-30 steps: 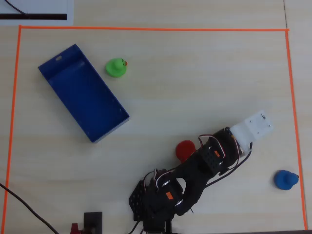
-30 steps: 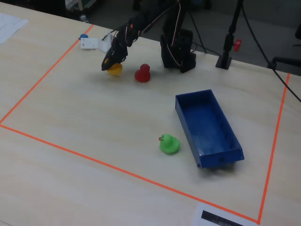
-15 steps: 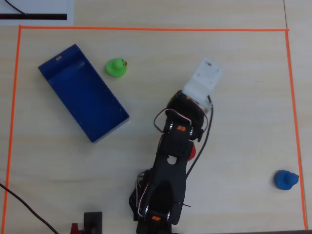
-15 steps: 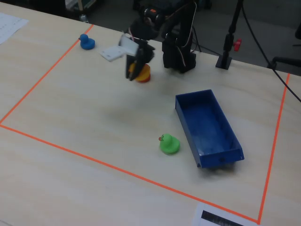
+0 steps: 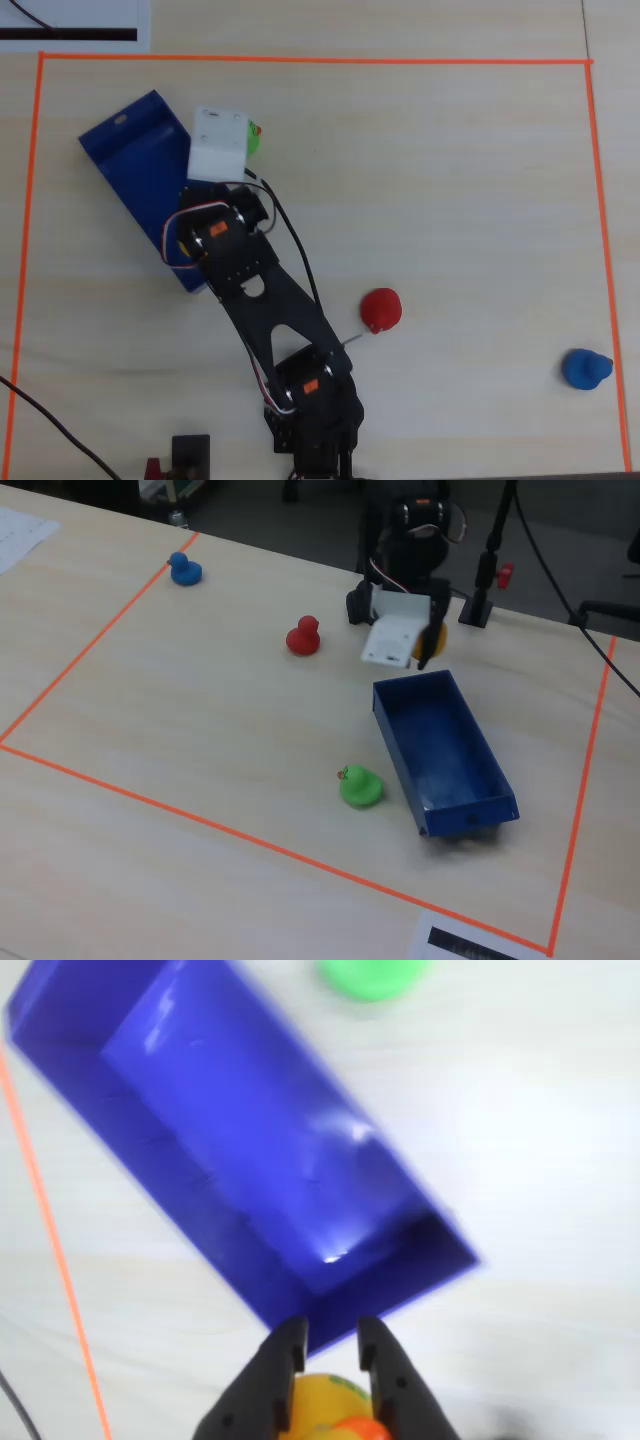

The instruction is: Grasp yellow duck and put it into box.

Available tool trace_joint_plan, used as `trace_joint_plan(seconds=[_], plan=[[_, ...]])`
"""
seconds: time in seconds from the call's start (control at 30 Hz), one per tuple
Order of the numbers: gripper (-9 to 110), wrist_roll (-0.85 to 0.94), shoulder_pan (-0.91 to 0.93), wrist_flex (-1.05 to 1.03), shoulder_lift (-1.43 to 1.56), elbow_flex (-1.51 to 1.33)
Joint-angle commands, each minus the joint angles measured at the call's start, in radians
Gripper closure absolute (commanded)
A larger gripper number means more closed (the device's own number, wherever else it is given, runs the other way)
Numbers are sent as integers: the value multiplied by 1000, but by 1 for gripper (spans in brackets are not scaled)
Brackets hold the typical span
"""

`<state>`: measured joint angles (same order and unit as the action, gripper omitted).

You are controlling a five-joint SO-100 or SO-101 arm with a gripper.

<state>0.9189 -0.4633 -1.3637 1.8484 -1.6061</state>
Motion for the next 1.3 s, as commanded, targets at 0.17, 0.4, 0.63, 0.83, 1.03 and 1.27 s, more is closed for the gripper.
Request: trace_joint_plan(seconds=[0.17, 0.4, 0.63, 0.83, 1.03, 1.27], plan=[[101, -26, -71, -60, -411, 500], [87, -3, -20, -58, -446, 506], [83, 52, 48, -23, -437, 497], [96, 98, 199, -3, -354, 482], [101, 238, 506, 282, 38, -72], [101, 480, 630, 572, 603, -1034]])
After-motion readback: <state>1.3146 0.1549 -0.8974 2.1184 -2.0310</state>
